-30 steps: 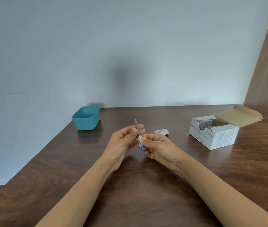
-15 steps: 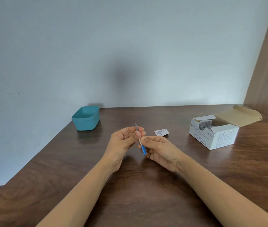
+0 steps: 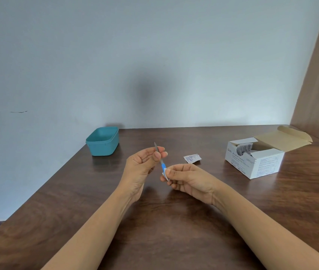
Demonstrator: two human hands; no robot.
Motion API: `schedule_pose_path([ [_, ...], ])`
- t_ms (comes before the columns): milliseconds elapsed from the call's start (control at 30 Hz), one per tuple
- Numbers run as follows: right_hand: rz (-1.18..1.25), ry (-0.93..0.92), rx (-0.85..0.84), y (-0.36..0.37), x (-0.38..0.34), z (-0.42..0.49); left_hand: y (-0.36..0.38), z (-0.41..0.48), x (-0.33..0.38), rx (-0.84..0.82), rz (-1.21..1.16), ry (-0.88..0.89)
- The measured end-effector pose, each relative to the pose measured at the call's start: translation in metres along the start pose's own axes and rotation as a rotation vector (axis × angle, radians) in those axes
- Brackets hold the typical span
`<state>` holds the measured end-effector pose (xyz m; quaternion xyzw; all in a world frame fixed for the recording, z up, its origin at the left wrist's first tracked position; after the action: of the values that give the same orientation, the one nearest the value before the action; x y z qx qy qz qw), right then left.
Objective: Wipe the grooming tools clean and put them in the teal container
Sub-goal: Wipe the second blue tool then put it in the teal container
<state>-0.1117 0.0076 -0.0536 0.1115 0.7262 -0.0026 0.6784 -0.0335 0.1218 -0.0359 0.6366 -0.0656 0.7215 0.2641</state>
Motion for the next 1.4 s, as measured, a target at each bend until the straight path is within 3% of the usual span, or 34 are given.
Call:
schedule_pose_path([
  [233,0.145,0.016,0.076,-0.0031,0.0017,0.0006,0.0090,-0.0055,-0.0026,-0.098,0.000,0.037],
  [633,0.080,0.075,-0.007,-0.0003,-0.0030,-0.0052,0.0029,-0.0035,0.0004,-0.041,-0.019,-0.022],
  [833,0.102,0.039,0.015,0.0015,0.0000,-0.0038,0.0093,-0.0072,-0.0022,-0.140,0.003,0.019],
  [1033,0.154,0.033,0.036,-0.0013,0.0002,-0.0016,0.0074,-0.0057,-0.0011,-0.132,-0.007,0.026],
  [1400,0.040,-0.040,0.070,0.0009,0.0010,0.0001,0.0035,-0.0038,0.0017,-0.073,0.008,0.029],
])
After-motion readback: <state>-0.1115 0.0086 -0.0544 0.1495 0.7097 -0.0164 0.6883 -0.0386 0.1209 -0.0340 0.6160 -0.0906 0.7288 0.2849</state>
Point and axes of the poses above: each hand's wrist, its own z-axis towards the middle knuckle, its own y-axis out of the palm, x = y × z, the point moved 4 cm from there along z, towards the middle knuckle, and after that the axes turned 7 degrees about x, right-handed, at the moved point
